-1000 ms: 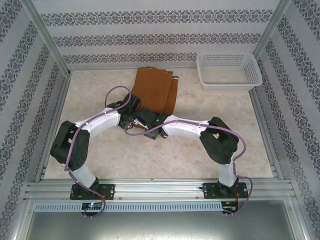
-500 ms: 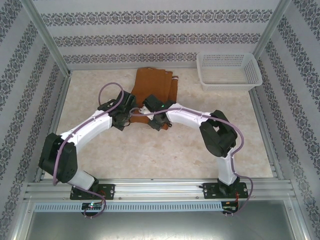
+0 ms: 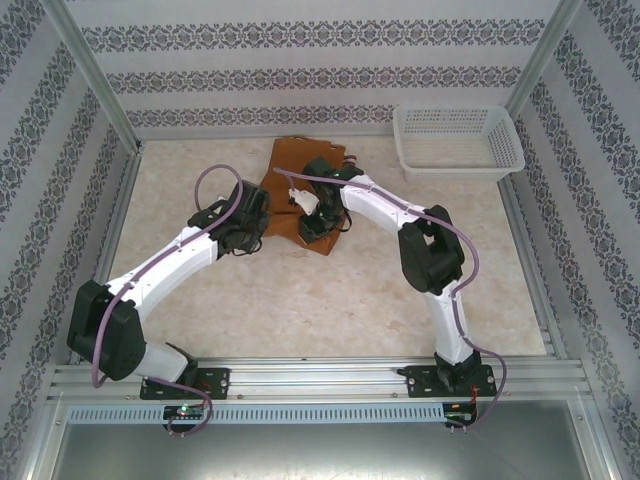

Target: Roll up the long pants

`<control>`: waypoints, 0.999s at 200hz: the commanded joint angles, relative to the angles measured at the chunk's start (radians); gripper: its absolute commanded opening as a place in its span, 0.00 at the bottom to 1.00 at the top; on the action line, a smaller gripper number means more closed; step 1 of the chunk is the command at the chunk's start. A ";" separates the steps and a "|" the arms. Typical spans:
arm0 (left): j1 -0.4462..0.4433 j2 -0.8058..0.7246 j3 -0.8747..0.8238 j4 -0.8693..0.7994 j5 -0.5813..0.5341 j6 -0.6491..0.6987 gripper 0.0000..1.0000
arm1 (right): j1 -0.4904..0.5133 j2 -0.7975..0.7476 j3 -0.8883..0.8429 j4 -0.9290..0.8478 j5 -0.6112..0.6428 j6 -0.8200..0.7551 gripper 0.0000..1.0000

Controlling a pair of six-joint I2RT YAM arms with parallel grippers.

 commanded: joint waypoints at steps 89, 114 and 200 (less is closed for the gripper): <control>-0.087 -0.105 0.038 -0.069 0.019 0.004 0.03 | -0.010 0.068 -0.032 -0.022 -0.156 0.062 0.00; -0.127 -0.069 0.002 -0.023 0.055 -0.024 0.00 | -0.012 0.076 -0.036 -0.018 -0.155 0.068 0.00; -0.152 0.206 0.097 -0.028 -0.120 -0.002 0.00 | -0.021 0.073 -0.024 -0.049 -0.169 0.071 0.00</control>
